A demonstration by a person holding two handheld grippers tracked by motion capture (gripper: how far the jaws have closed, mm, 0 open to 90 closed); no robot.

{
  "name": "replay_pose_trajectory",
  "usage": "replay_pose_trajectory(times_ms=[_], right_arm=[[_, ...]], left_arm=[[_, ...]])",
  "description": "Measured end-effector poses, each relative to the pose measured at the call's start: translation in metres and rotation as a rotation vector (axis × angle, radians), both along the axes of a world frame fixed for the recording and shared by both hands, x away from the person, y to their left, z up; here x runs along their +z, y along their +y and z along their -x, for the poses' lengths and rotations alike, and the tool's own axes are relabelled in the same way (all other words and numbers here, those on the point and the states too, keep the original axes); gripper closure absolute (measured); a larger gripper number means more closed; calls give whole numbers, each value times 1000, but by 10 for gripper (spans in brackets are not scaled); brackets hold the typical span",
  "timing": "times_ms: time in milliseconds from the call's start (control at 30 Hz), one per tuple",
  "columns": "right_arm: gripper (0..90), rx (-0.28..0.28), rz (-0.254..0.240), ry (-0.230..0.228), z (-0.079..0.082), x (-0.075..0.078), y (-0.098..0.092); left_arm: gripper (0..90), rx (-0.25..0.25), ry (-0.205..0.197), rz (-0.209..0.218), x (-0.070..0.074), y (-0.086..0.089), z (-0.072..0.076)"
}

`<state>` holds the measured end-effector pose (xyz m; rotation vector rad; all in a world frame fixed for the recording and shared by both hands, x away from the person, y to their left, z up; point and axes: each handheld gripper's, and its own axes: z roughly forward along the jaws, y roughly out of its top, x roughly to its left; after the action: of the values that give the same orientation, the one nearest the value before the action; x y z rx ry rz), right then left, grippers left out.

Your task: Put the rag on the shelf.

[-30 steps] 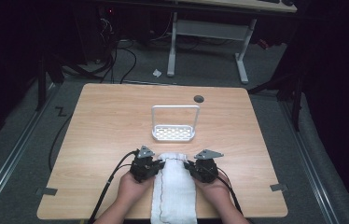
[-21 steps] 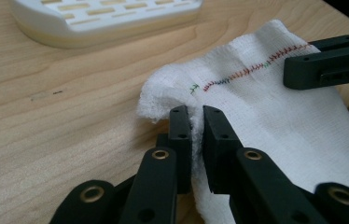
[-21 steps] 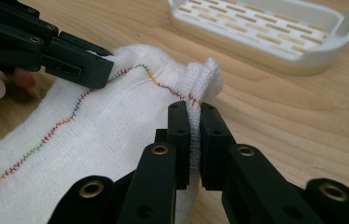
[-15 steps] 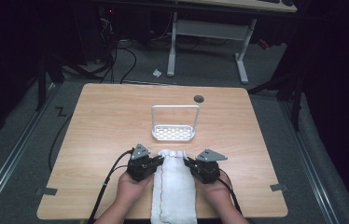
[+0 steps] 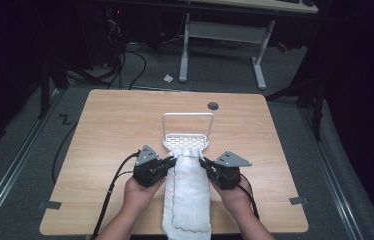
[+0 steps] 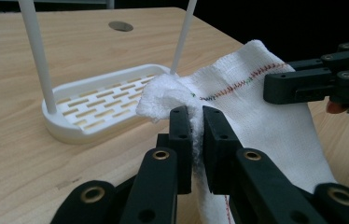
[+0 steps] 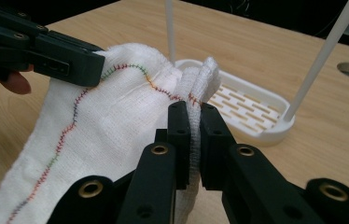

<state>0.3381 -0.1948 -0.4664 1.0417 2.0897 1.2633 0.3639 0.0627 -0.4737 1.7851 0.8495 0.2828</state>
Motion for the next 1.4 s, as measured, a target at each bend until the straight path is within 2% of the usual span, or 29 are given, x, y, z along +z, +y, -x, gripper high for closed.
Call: replay_pose_trajectory(times_ms=[233,433,800,967,1200,1233,1267,1400], right_arm=[[850,-3,-21,-49,-2,21,2],[850,-8,-45,-98,0,39,3],[850,-4,-71,-167,4,65,2],[850,-7,-86,-205,6,81,1],[850,-7,-108,-247,5,104,1],[850,-9,-109,-255,4,108,1],[850,-10,-111,-264,3,113,0],[850,-16,-122,-288,0,129,-2]], left_arm=[[832,17,-47,49,20,4,0],[833,23,-95,66,38,6,2],[834,20,-160,80,66,6,4],[834,16,-209,80,86,6,6],[836,9,-262,92,109,4,3],[836,9,-262,92,109,4,3],[835,9,-279,89,117,4,1],[835,14,-302,95,132,5,-5]])
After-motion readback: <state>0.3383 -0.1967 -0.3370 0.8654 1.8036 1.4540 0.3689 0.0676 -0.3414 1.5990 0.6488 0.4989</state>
